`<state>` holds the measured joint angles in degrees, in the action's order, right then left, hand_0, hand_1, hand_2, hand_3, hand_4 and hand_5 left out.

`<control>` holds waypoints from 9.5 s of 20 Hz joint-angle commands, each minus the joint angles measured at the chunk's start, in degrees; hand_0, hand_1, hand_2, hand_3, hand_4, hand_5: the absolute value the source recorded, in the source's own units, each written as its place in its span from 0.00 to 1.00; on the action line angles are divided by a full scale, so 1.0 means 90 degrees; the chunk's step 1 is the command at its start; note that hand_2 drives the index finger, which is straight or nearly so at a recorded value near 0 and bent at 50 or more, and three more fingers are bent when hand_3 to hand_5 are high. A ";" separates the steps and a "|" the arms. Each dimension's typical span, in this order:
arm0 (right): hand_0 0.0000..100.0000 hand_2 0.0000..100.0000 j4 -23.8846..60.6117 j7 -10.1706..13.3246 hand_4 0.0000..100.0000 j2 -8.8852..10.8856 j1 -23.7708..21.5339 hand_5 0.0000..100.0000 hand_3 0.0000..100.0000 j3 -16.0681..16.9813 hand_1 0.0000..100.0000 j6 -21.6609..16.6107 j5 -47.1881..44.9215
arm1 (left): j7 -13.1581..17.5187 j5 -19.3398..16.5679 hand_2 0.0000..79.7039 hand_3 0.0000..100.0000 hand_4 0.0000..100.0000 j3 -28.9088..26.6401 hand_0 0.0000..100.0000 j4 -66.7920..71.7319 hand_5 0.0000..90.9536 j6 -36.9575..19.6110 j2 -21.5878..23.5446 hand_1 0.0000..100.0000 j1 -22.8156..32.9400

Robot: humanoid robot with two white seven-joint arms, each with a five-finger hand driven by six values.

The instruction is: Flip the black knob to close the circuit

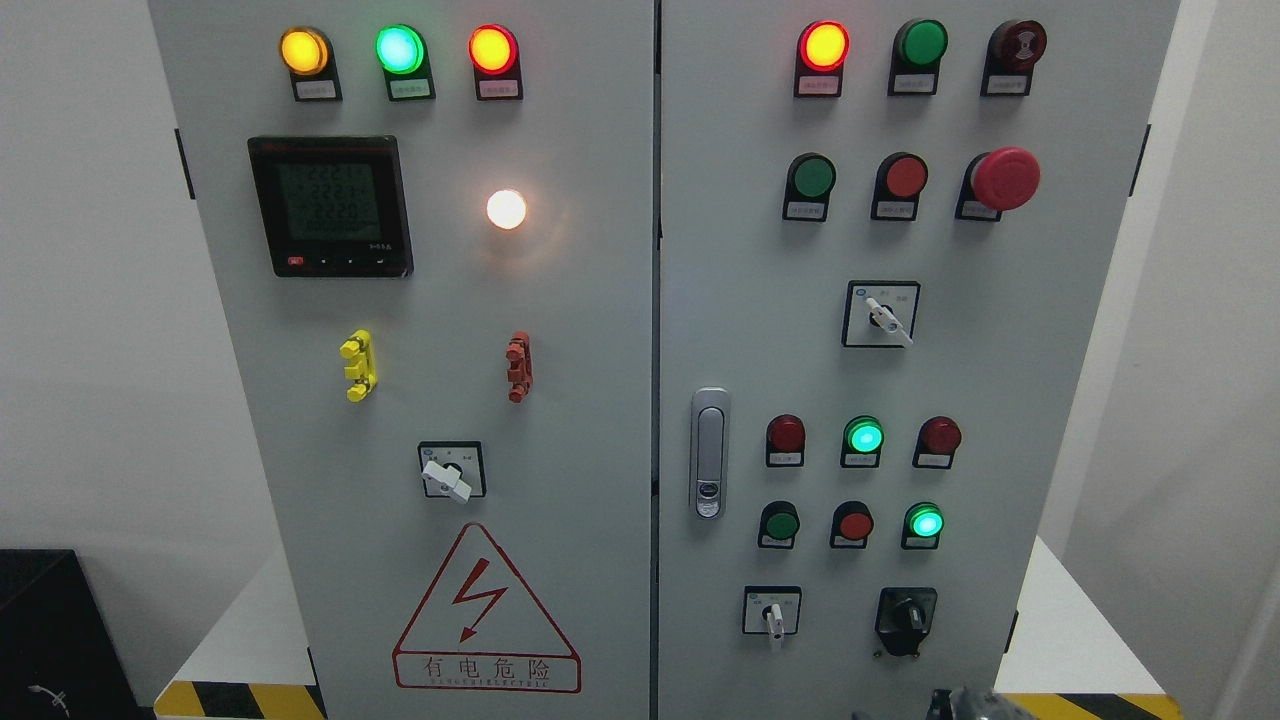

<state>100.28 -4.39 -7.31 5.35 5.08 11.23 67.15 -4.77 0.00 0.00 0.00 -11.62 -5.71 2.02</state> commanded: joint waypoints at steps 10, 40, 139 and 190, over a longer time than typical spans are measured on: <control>0.00 0.83 -0.0400 -0.0020 0.79 -0.0037 0.0587 0.82 0.96 0.0422 0.20 0.0119 0.0107 | 0.0003 -0.0127 0.00 0.00 0.00 0.0127 0.12 0.0137 0.00 0.0002 0.0000 0.56 0.0000; 0.00 0.82 -0.0829 0.0010 0.79 -0.0037 0.1007 0.82 0.96 0.0715 0.22 0.0139 0.0156 | 0.0003 -0.0127 0.00 0.00 0.00 0.0137 0.12 0.0137 0.00 0.0002 0.0000 0.56 0.0000; 0.00 0.81 -0.0361 0.0078 0.78 -0.0047 0.0724 0.81 0.96 0.0324 0.21 0.0012 -0.0030 | -0.0007 -0.0127 0.00 0.00 0.00 0.0127 0.12 0.0137 0.00 0.0012 0.0000 0.56 0.0000; 0.00 0.00 0.1309 -0.1162 0.00 0.0051 -0.2323 0.00 0.00 0.0246 0.10 -0.2147 -0.7530 | 0.0003 -0.0127 0.00 0.00 0.00 0.0127 0.12 0.0137 0.00 0.0002 0.0000 0.56 0.0000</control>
<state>112.39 -14.67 -6.93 -15.21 7.42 -8.05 1.31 -4.77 0.00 0.00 0.00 -11.50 -5.71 2.02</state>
